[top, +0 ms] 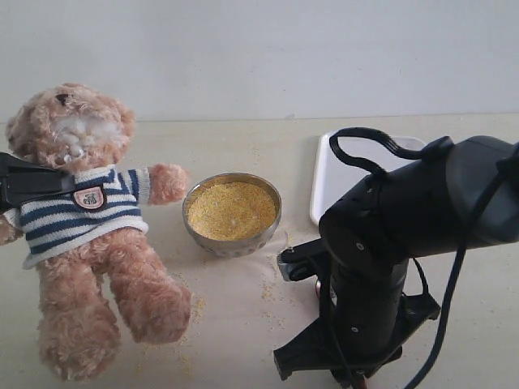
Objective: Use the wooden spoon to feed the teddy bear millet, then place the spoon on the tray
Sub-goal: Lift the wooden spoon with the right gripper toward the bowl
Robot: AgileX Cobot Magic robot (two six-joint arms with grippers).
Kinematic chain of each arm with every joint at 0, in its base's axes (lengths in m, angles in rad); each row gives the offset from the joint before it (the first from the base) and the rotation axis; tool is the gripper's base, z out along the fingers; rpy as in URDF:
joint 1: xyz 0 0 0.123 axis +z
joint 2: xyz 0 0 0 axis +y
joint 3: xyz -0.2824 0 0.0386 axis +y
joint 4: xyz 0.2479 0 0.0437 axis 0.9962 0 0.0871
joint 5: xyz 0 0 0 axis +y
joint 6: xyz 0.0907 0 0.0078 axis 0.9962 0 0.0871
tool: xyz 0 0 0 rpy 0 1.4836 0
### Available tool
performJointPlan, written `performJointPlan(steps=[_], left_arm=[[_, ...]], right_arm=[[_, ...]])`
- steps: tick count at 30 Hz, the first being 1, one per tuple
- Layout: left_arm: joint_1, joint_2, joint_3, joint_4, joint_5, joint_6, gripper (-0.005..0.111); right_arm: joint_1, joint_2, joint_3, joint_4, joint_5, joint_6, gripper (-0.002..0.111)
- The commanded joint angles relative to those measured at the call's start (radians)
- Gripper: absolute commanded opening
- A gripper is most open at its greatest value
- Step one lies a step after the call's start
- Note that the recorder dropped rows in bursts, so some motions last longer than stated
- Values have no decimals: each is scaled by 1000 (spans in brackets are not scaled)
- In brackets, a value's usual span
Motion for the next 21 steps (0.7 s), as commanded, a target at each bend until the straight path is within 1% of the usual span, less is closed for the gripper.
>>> performJointPlan(steps=[1,5,7,11,12,17,21], left_arm=[[2,0,-7,-23,61,-5,5],[2,0,-7,-25,80,-5,5],[2,0,-7,-27,82,-5,5],[2,0,-7,-27,82,-5,5],[2,0,-7,-27,82,-5,5],[2,0,-7,-27,82,-5,5],[2,0,-7,-27,82,-5,5]], right_arm=[[-1,-3,-1,1,12,-17,32],[-1,-3,-1,1,8,-17,32],[-1,-3,-1,1,8,-17,28],[-1,-3,-1,1,8,-17,2],[-1,-3,-1,1,8,-16,0],[-1,-3,-1,1,8,-16,0],[-1,-32,-1,1,-1,-53,0]])
